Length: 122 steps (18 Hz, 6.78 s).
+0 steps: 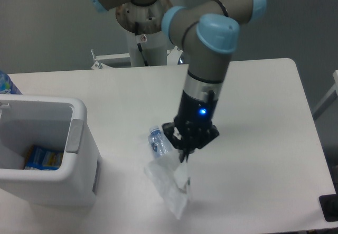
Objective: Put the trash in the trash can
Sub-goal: 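Lift the plastic bag and carry it over the white bin, then open the gripper to drop the bag into the bin, then move the gripper over the clear water bottle, then lower the gripper around the bottle's cap end and close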
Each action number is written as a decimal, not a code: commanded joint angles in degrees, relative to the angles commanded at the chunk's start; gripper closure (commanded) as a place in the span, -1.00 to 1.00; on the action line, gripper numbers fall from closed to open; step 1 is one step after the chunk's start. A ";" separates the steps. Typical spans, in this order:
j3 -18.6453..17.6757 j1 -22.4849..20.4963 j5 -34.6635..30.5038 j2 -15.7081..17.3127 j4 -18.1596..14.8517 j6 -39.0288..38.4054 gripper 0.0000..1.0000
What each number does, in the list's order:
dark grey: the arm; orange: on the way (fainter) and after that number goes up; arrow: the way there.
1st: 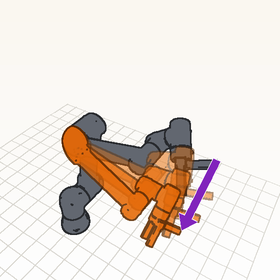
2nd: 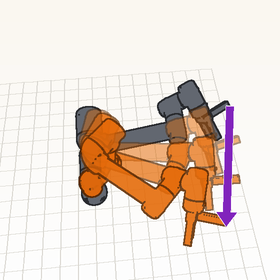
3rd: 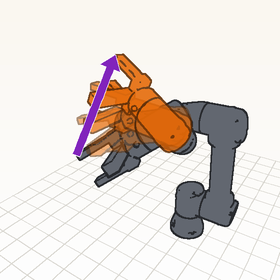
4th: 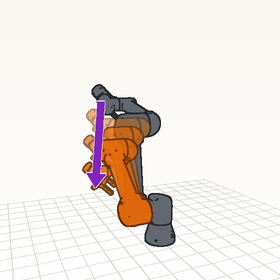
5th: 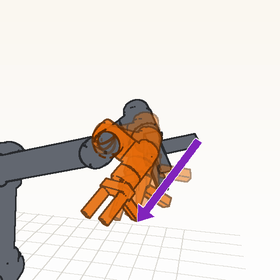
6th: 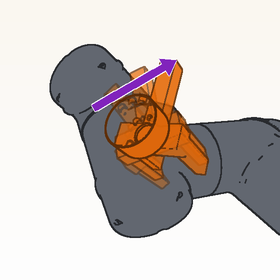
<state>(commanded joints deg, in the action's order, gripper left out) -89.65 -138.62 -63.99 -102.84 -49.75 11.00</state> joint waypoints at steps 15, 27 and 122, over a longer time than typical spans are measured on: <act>-0.97 9.15 5.10 7.39 0.00 -3.53 0.98; -2.29 14.25 4.92 7.57 0.17 -2.91 -0.56; 17.75 5.56 -25.94 -25.05 -9.58 -2.73 -0.05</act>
<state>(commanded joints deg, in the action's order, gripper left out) -71.89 -133.06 -89.92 -127.89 -59.33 8.27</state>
